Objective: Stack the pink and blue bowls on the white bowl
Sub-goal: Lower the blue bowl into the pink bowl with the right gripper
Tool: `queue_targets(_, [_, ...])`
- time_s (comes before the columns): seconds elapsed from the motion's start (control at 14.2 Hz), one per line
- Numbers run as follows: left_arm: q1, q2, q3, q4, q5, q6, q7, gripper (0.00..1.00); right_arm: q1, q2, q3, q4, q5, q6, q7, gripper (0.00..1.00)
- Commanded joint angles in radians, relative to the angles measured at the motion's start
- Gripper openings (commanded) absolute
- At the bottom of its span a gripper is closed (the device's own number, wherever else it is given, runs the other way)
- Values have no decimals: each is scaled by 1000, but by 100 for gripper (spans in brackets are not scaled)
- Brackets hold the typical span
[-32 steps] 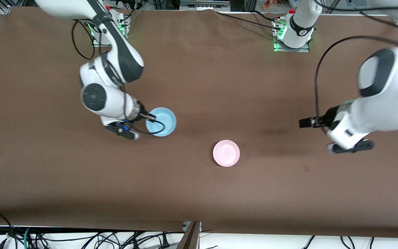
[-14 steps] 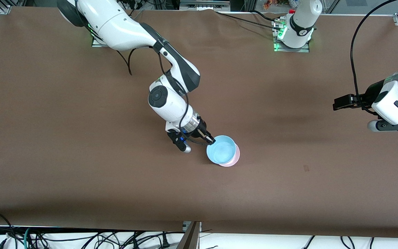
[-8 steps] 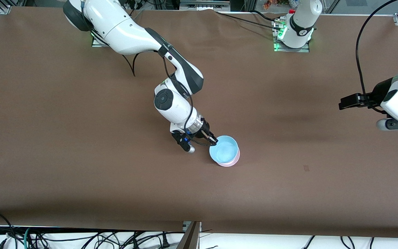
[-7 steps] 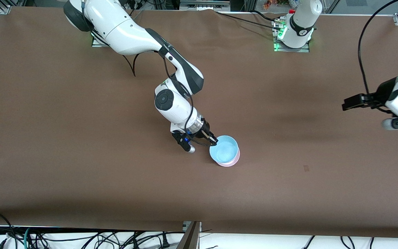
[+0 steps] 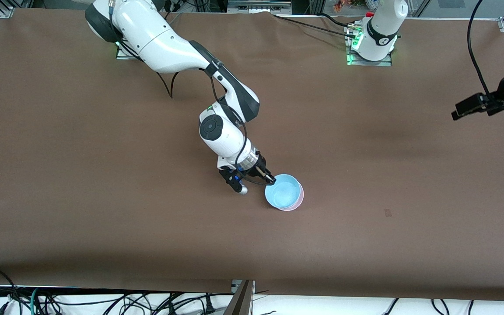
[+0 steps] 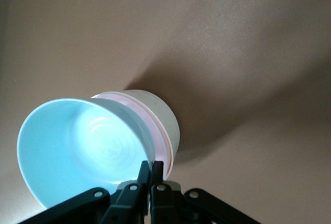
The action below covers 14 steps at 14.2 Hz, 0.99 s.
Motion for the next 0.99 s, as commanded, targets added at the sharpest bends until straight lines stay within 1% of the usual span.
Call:
queue_targets(0.0, [0, -8, -4, -6, 22, -15, 20, 100, 19, 19, -22, 39, 3, 6, 16, 0])
queue_targets(0.14, [-3, -8, -9, -4, 35, -13, 42, 100, 21, 19, -23, 39, 0, 0, 16, 0])
queue_targets(0.28, [-5, -8, -12, -4, 91, -13, 57, 100, 22, 19, -23, 36, -24, -3, 16, 0])
queue_targets(0.49, [-9, -6, -13, 2, 95, -10, 56, 100, 25, 15, -23, 39, -37, -49, 17, 0])
queue_targets(0.78, [-14, -8, -32, 12, 95, -15, 53, 100, 28, 15, -23, 38, -37, -55, 19, 0])
queue_targets(0.92, [-15, -8, -56, 17, 95, -16, 48, 100, 28, 15, -23, 38, -37, -63, 19, 0])
